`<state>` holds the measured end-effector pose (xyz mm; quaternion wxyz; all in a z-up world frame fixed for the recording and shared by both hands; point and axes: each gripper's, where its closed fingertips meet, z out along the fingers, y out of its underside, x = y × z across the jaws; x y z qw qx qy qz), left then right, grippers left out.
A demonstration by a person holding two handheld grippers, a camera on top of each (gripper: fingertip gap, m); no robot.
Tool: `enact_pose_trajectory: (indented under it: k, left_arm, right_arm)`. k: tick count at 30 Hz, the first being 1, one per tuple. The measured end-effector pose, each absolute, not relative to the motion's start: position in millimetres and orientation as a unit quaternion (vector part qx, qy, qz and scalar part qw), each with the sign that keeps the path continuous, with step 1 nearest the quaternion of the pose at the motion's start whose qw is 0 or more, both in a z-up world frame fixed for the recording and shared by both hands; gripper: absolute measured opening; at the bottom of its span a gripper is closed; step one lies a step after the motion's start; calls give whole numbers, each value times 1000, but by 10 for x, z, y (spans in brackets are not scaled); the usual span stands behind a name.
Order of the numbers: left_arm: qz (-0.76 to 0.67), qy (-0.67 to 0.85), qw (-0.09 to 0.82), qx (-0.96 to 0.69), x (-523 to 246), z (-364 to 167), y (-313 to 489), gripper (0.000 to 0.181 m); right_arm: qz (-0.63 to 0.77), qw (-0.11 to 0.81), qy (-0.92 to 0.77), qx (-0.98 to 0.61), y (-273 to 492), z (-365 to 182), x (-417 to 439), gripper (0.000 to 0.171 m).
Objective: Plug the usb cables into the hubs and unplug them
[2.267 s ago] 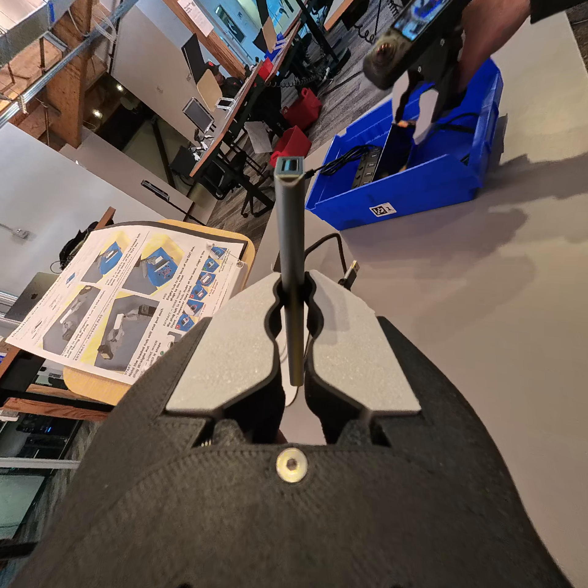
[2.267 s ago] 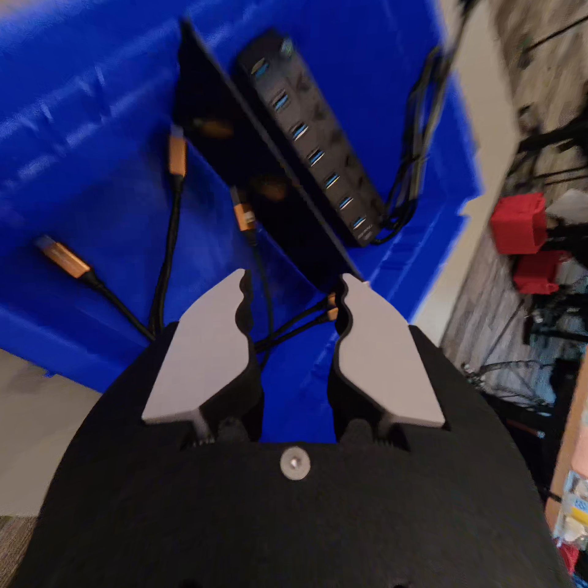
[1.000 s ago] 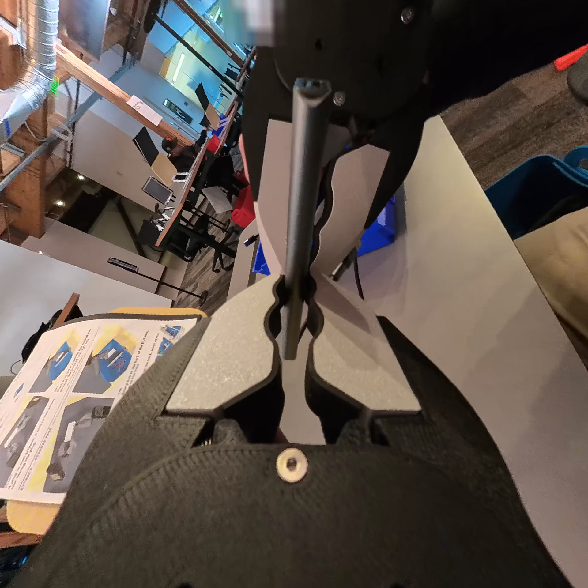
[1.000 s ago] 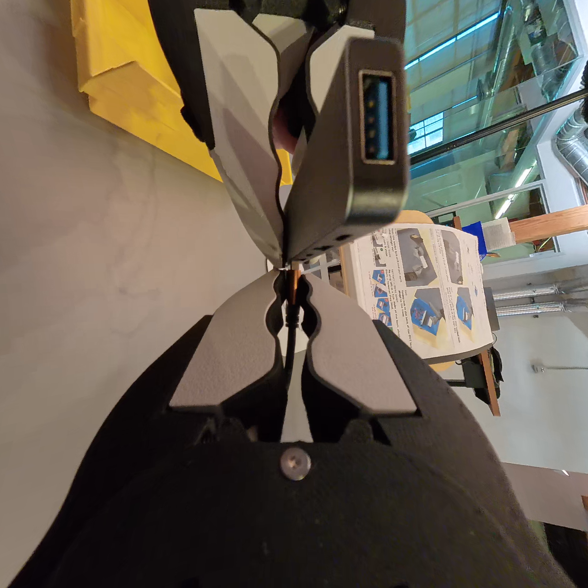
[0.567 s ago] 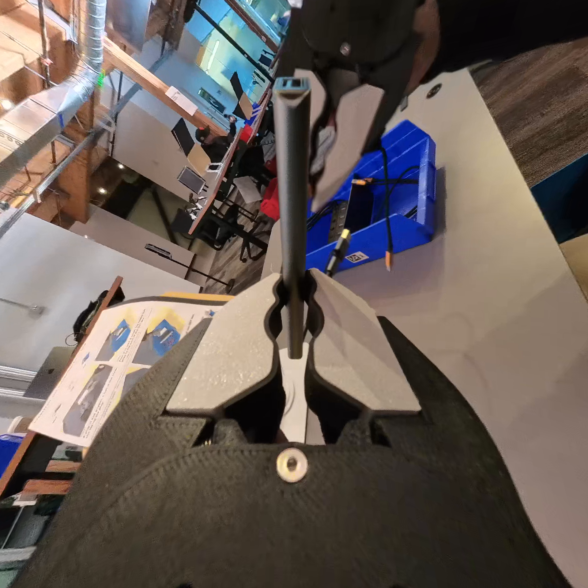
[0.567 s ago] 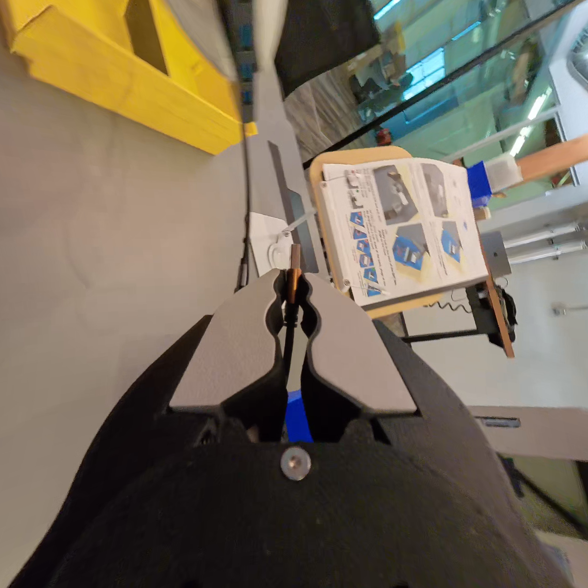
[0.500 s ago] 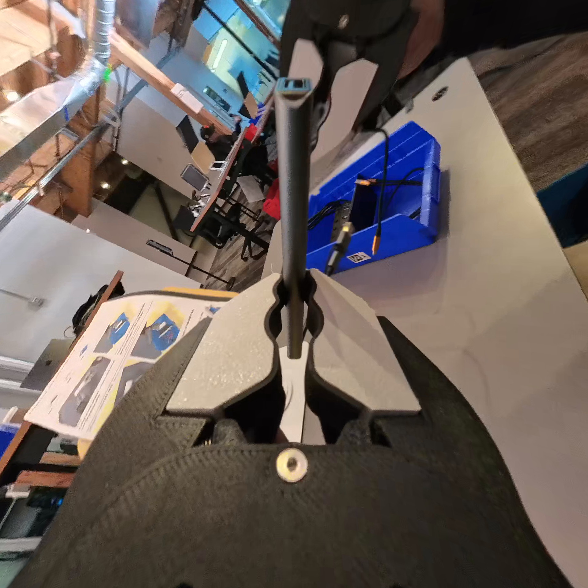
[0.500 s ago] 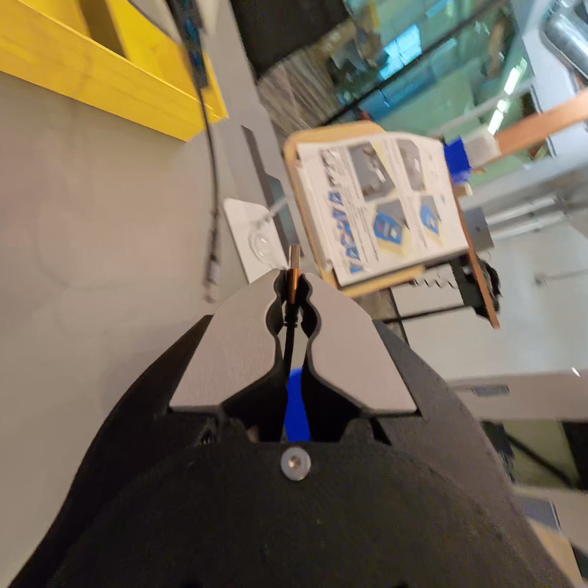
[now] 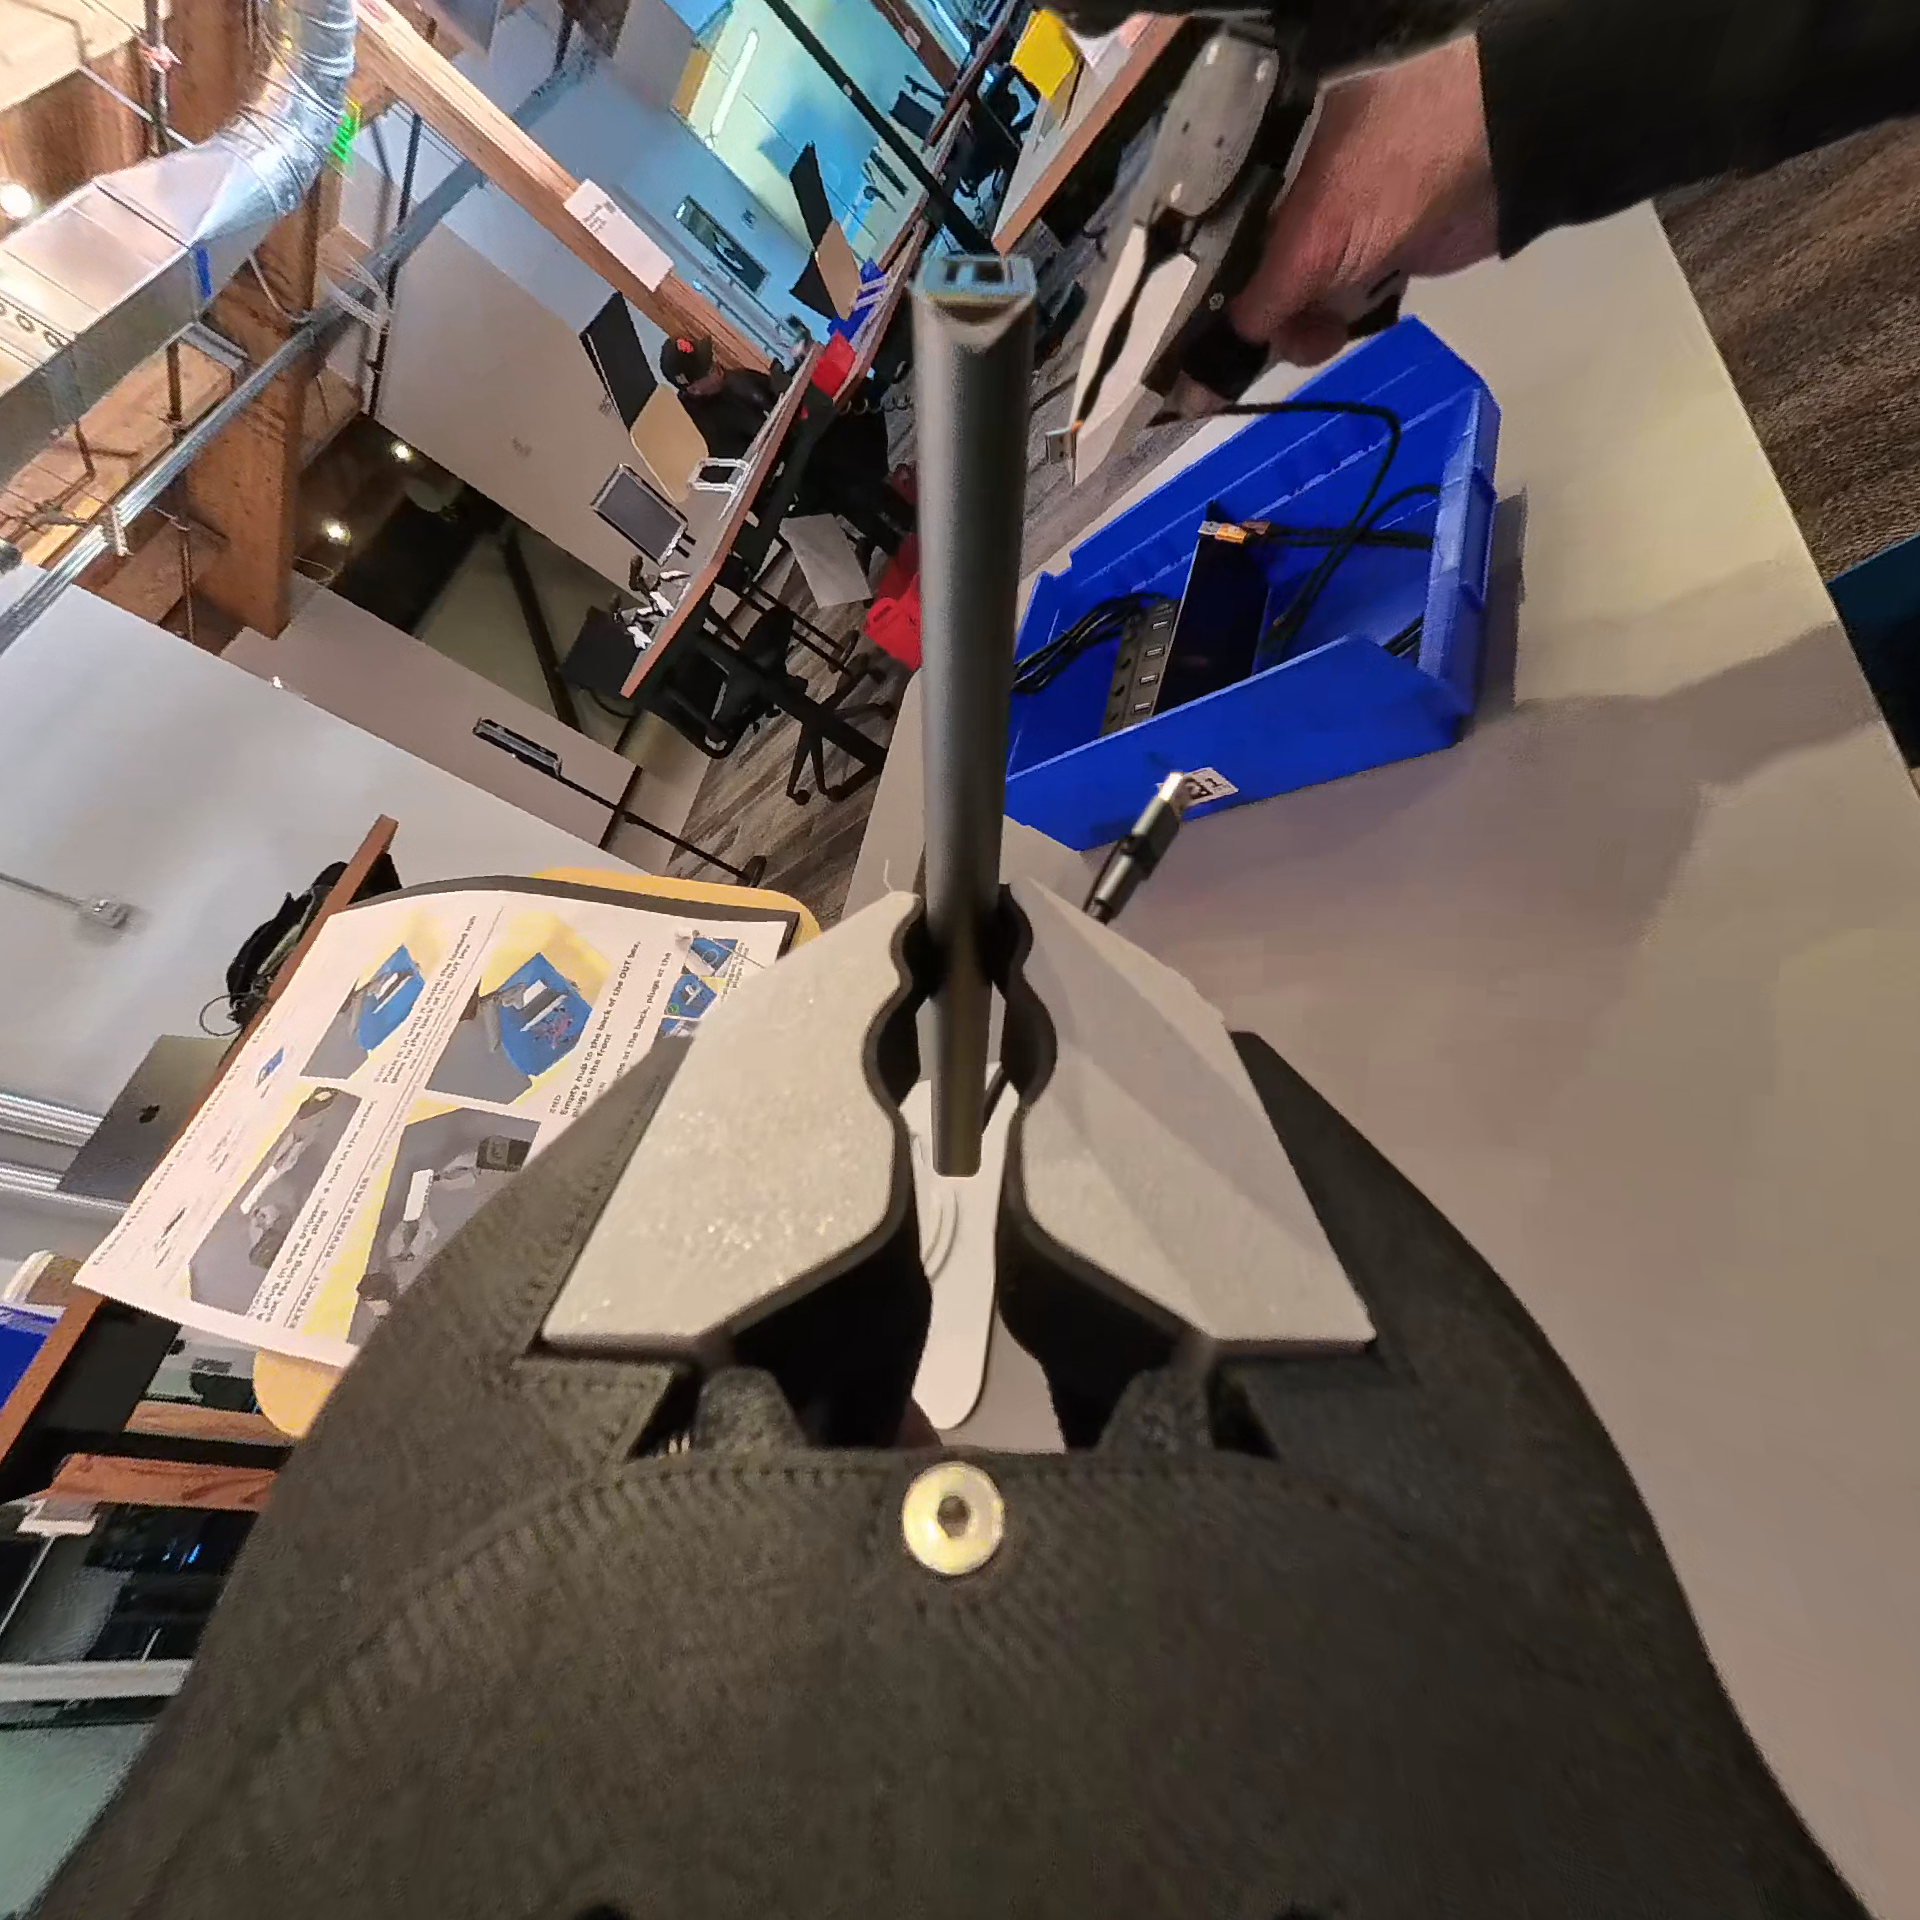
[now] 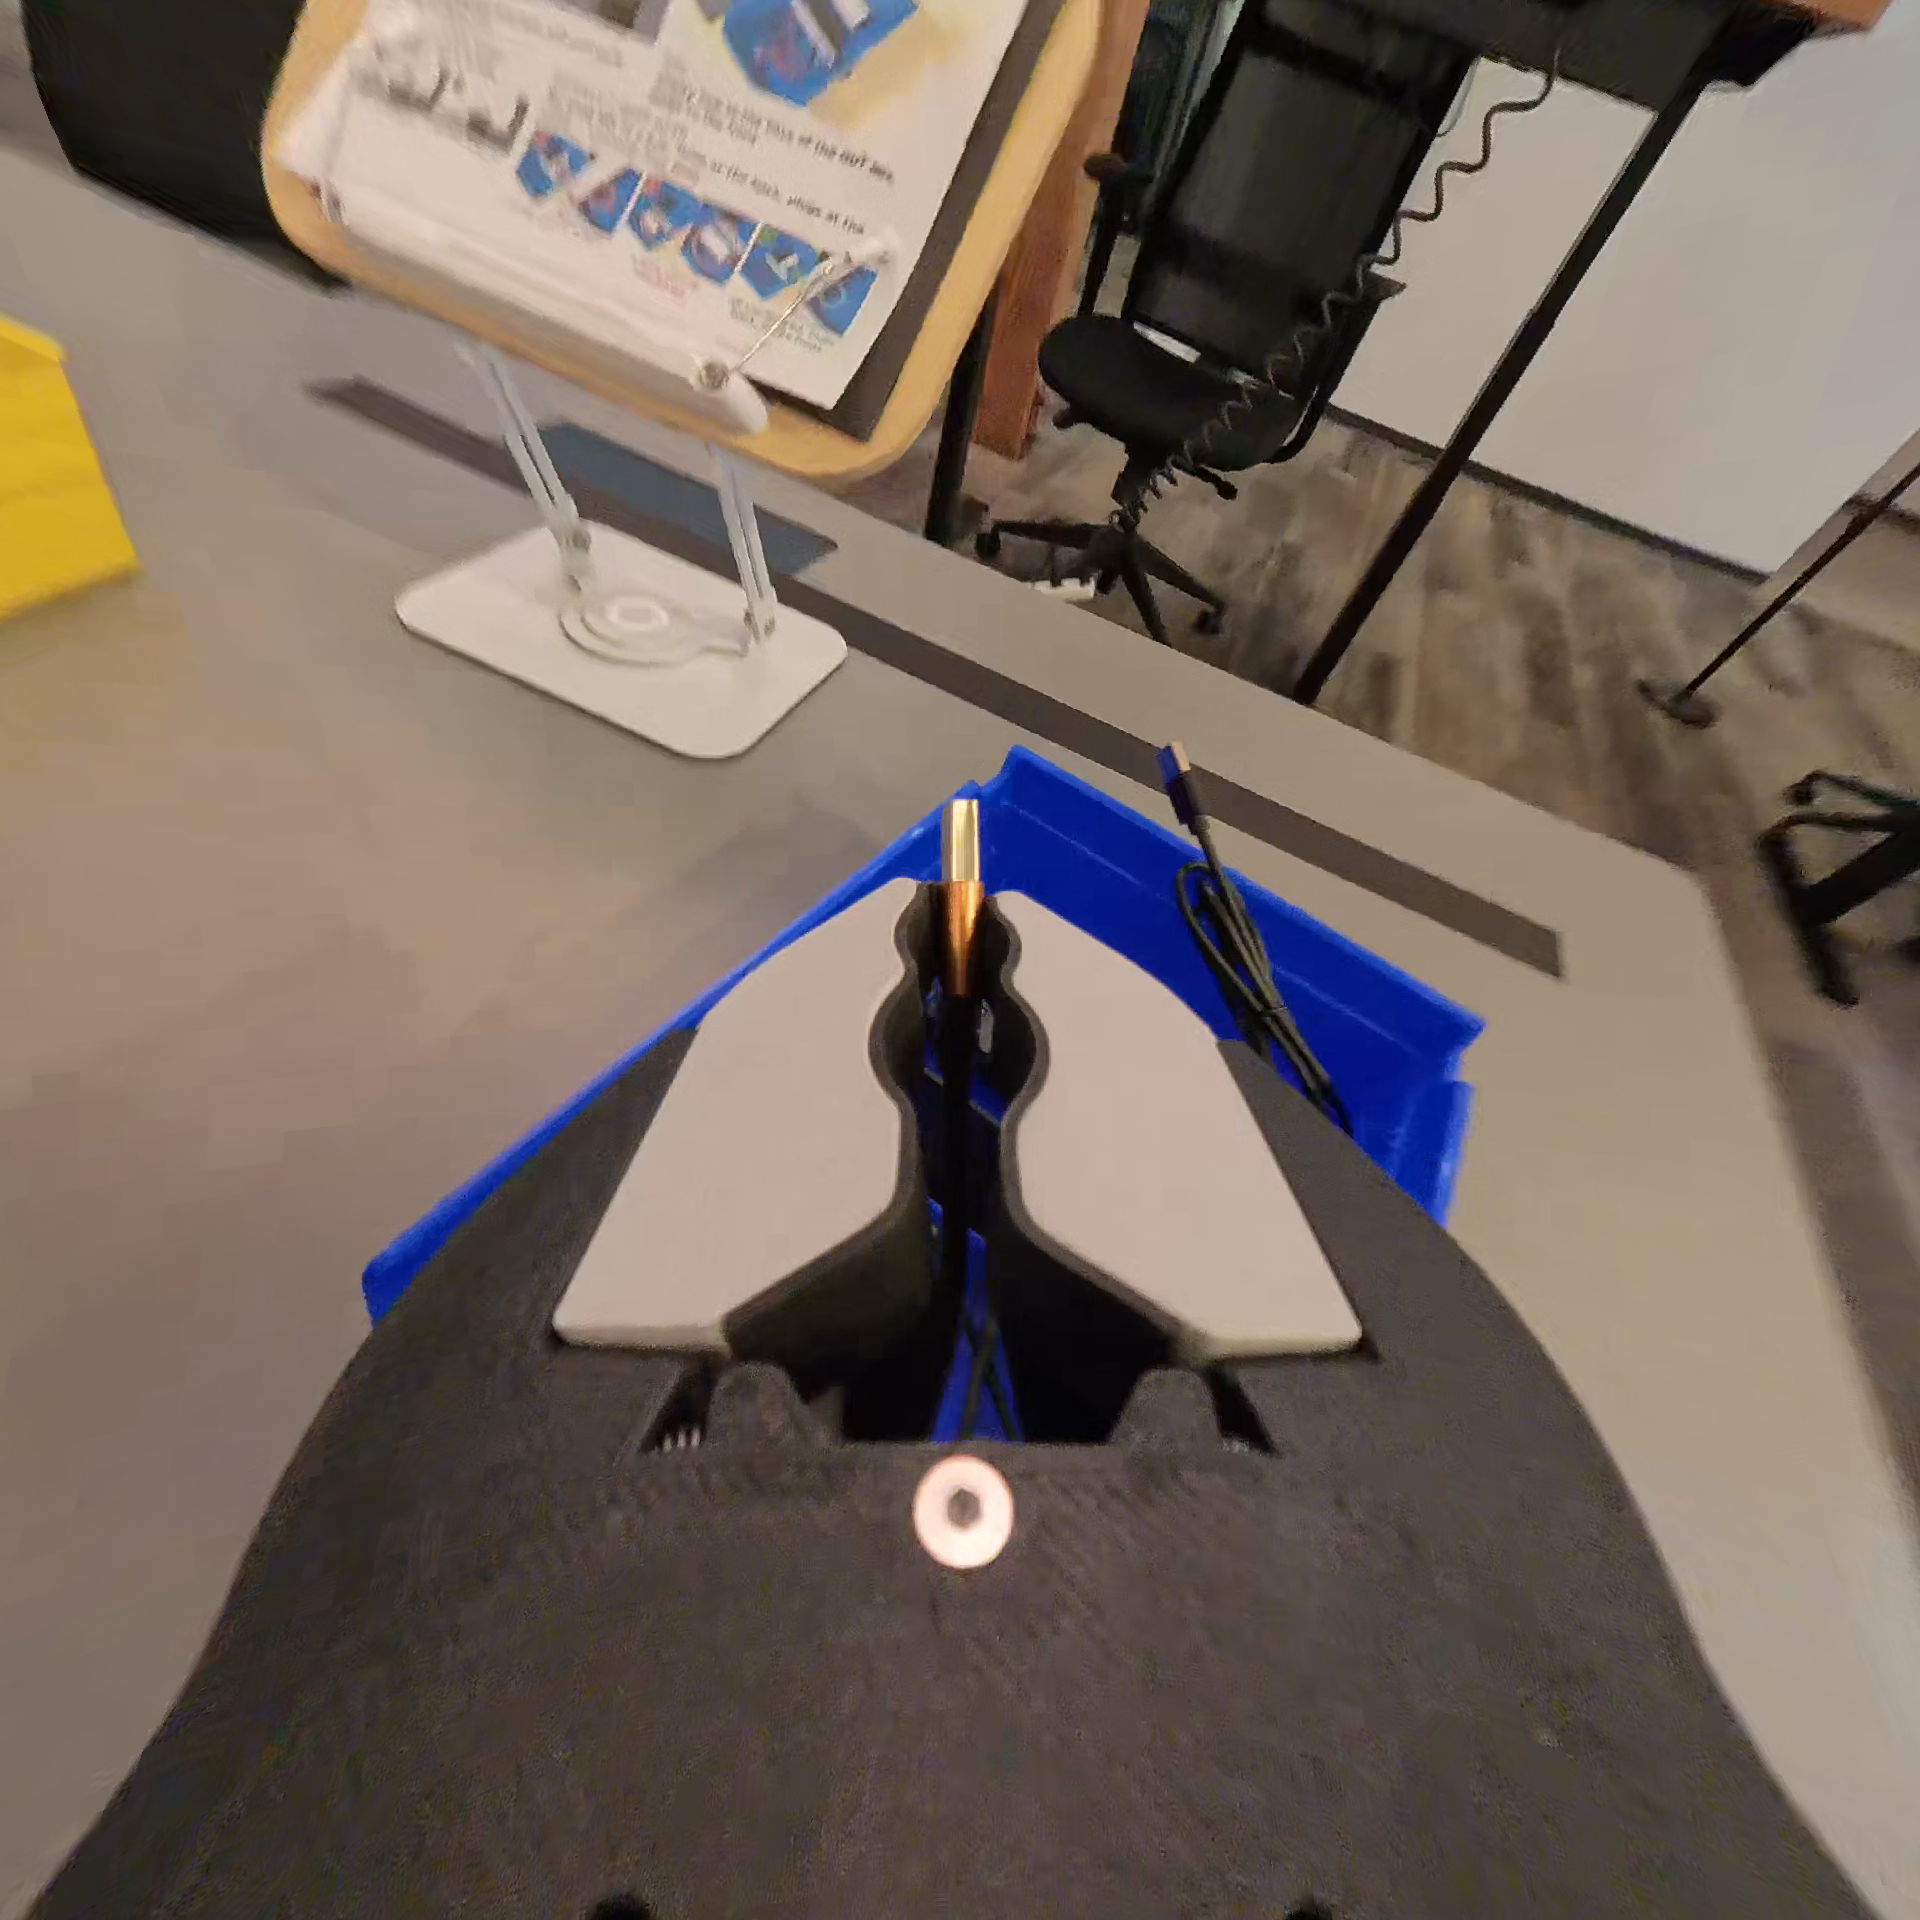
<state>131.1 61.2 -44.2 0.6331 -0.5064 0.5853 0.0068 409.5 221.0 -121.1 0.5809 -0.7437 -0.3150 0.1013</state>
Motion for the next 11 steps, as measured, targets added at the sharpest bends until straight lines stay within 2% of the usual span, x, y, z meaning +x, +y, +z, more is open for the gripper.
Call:
enact_pose_trajectory:
  k: [8,11]
  left_arm:
    - [8,588,628,-510,1304,-496,645,11]
    - [11,589,625,-512,1296,-509,649,11]
  right_arm:
    - [282,653,-239,-661,2124,-769,3974,6]
    - [318,653,-204,-657,2166,-810,4072,6]
